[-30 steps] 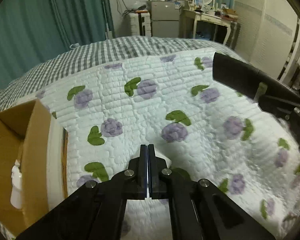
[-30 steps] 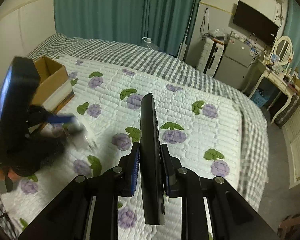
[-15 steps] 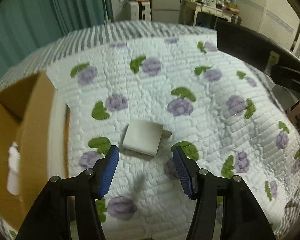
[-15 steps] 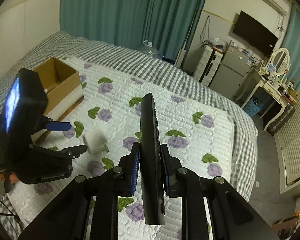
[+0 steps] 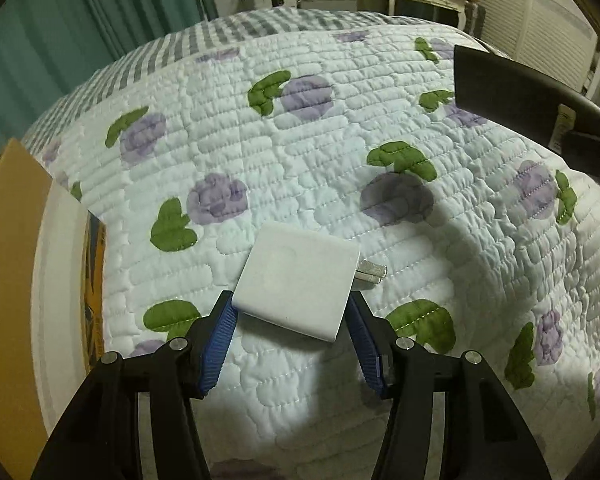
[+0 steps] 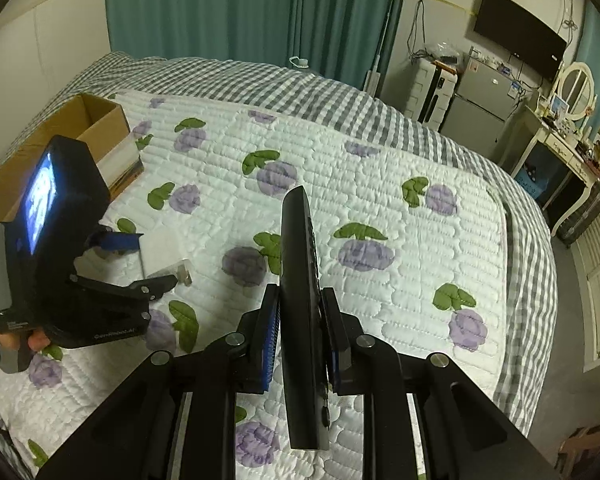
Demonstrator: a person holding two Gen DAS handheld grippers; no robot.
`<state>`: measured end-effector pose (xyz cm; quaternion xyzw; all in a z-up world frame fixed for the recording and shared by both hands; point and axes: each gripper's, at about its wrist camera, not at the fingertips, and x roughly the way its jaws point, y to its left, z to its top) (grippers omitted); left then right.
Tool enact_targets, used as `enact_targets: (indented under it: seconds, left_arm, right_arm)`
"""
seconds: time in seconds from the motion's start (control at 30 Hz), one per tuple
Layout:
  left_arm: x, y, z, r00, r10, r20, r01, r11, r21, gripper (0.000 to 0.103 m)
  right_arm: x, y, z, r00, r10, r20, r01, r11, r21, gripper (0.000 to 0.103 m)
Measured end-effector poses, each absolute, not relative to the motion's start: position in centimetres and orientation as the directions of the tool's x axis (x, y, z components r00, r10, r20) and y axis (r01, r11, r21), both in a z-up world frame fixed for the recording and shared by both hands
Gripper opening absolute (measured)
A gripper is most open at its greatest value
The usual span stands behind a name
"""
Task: Organize rigid objects
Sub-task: 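Lift the adapter and remote and carry both over the box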
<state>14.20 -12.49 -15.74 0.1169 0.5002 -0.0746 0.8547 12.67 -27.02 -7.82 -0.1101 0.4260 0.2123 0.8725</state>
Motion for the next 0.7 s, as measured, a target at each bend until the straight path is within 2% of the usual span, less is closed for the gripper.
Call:
enact_targets:
  seconds: [0.27,0.7]
  left_arm:
    - [11.5,-12.3,-10.7,0.562,-0.048,-0.826,0.235,0.966,0.104,0.051]
    - [7.5,-7.4,1.2,0.719,-0.115,-0.685,0.203,0.978,0.049,0.051]
  right_arm:
    - [10.9,-26.5,-4.7,0.576,0.268,-0.772,-0.459,0.888,-0.034,0.019]
    - [6.0,-21.2,6.3,0.672,0.261,-0.693,-0.475,0.870,-0.133,0.019]
